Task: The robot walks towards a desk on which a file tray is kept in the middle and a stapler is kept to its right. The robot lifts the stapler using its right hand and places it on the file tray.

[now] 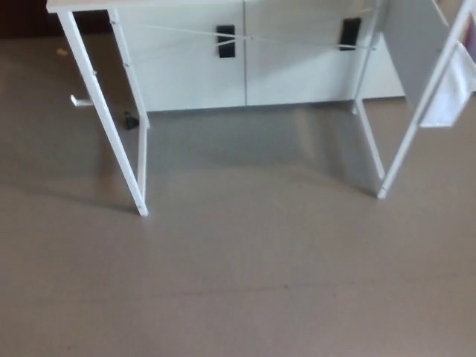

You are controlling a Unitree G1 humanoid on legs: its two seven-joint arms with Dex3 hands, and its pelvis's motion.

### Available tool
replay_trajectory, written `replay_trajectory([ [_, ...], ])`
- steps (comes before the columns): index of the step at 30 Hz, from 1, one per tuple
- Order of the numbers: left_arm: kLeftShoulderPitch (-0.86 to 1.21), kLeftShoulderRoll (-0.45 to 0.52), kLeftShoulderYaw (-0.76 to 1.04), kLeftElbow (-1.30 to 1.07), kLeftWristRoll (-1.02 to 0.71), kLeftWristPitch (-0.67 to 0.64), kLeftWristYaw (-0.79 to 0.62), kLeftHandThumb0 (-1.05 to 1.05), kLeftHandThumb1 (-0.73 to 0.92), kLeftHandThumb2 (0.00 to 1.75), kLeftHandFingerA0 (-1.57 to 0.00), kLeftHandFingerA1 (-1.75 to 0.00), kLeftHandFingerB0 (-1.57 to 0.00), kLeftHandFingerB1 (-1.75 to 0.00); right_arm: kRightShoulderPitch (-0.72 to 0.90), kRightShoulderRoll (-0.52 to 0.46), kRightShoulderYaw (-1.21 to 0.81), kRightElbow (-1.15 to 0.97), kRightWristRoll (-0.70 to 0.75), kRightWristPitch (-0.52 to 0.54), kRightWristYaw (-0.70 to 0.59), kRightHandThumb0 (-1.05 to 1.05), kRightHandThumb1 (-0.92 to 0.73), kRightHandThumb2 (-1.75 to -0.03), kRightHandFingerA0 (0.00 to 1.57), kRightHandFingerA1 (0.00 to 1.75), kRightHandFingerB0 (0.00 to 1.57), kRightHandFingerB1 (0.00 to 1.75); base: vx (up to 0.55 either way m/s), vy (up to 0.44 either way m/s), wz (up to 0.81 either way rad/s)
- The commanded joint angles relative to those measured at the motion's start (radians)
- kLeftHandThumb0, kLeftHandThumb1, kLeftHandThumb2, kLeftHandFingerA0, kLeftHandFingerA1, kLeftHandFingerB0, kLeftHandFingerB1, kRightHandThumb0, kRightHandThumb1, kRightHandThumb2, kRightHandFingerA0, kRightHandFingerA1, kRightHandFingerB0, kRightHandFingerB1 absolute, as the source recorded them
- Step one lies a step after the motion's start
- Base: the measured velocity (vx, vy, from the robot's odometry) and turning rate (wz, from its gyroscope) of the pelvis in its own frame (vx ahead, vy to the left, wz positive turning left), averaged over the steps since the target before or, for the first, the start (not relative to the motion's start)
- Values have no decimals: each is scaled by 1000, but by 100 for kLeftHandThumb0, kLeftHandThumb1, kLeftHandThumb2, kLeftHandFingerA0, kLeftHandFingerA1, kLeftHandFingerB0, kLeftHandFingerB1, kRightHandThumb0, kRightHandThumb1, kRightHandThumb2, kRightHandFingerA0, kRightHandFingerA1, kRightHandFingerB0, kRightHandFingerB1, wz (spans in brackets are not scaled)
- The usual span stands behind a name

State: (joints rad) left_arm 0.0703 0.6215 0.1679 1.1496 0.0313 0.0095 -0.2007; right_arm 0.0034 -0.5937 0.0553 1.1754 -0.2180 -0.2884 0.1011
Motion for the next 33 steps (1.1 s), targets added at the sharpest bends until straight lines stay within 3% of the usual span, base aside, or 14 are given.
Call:
replay_trajectory([
  [1,3,16,11,8,-8,-29,-1,-50,89,66,-23,-45,-25,-38,29,37,-96,23,102,-40,37,-58,-55,-82,0,23,5,29,568,195,2],
  [3,-6,17,8,7,-3,-18,5,-51,86,66,-26,-47,-26,-39,45,43,-109,-12,95,-20,38,-54,-70,-61,0,21,4,24,551,211,-5],
  [5,-18,21,-4,21,12,-20,11,-50,89,66,-23,-44,-24,-37,51,47,-133,-6,111,-27,72,-67,-45,-84,0,24,0,20,539,228,-13],
  [6,-27,14,24,19,-20,15,9,-28,63,113,-9,-54,-8,-51,46,53,-148,8,121,-35,78,-70,-44,-83,0,21,0,21,537,244,-14],
  [11,-16,17,20,13,-12,-13,-3,-28,67,115,-8,-54,-6,-51,41,50,-134,-2,88,-3,68,-64,-47,-89,0,31,1,26,352,199,-7],
  [15,-12,17,11,19,-4,-30,-5,-27,64,114,-10,-54,-9,-52,19,6,3,-1,-50,9,-66,-57,-68,-62,7,33,12,25,350,219,-24],
  [16,-11,19,3,17,5,-34,-1,-51,90,66,-23,-45,-24,-38,18,7,1,-1,-41,12,-65,-58,-68,-60,0,36,11,28,175,154,1],
  [21,-7,22,-3,8,4,-27,-2,-28,64,114,-10,-54,-9,-52,35,16,-16,-30,-7,14,-76,-62,-68,-61,1,33,13,28,103,16,5],
  [22,-5,19,3,2,-2,-20,-1,-51,89,66,-23,-44,-22,-37,25,8,2,-6,-28,4,-76,-62,-69,-63,5,30,12,25,103,-72,11],
  [27,2,23,-13,0,12,-29,-2,-51,90,67,-21,-42,-25,-38,20,9,13,9,-35,-7,-104,-63,-67,-63,6,33,14,27,89,-187,2],
  [28,-6,19,-7,7,6,-27,3,-28,64,114,-10,-54,-10,-52,17,8,14,6,-33,-7,-96,-62,-68,-63,6,31,13,26,97,-351,14],
  [30,-7,18,-2,7,-1,-23,-5,-27,64,114,-10,-54,-9,-52,25,-3,32,-12,-51,0,-103,-66,-71,-61,5,34,12,27,109,-243,-7],
  [31,-12,18,-10,14,8,-22,5,-51,90,68,-21,-43,-24,-38,30,-8,33,-29,-49,8,-93,-66,-71,-66,6,29,13,24,107,-106,-2],
  [33,-9,14,14,8,-18,-12,-5,-50,89,66,-20,-45,-25,-39,33,-8,35,-34,-50,6,-100,-60,-69,-63,5,31,13,26,96,-59,-6],
])
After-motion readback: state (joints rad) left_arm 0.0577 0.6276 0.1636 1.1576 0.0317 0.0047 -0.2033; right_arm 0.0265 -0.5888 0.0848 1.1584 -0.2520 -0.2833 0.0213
